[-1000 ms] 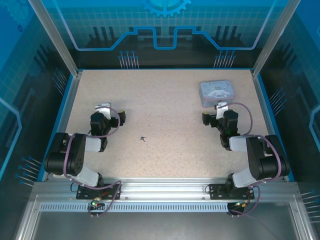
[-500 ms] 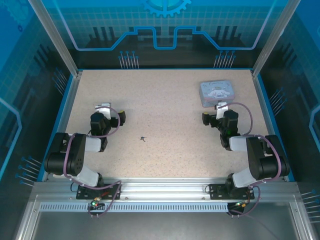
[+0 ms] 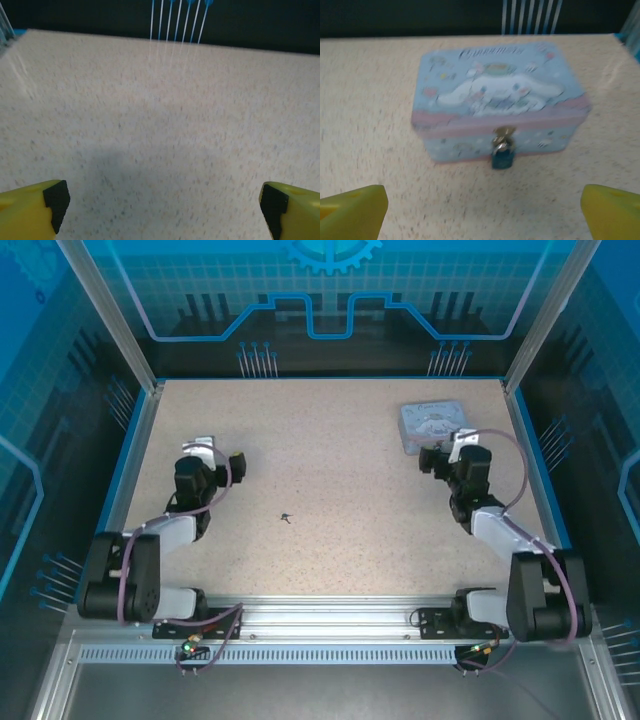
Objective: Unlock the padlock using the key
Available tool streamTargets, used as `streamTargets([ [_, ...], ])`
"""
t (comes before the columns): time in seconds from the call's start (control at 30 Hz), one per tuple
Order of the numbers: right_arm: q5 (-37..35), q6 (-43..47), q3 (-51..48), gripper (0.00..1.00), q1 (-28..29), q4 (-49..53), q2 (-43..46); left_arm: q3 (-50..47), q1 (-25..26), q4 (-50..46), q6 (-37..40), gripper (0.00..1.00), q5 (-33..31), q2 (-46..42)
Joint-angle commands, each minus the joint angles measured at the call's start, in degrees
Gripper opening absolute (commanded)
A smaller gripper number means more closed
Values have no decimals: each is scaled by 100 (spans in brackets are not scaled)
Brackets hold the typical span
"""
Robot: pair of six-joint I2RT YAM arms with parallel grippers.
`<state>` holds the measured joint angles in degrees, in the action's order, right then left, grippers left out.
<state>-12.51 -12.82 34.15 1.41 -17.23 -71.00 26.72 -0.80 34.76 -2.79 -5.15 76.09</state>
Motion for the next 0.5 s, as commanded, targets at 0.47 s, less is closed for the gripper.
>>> streamTargets([
  [0.47, 1080, -1741, 4189, 100, -636, 4093, -2006, 1783, 837, -4698, -2738, 99, 228, -1273],
])
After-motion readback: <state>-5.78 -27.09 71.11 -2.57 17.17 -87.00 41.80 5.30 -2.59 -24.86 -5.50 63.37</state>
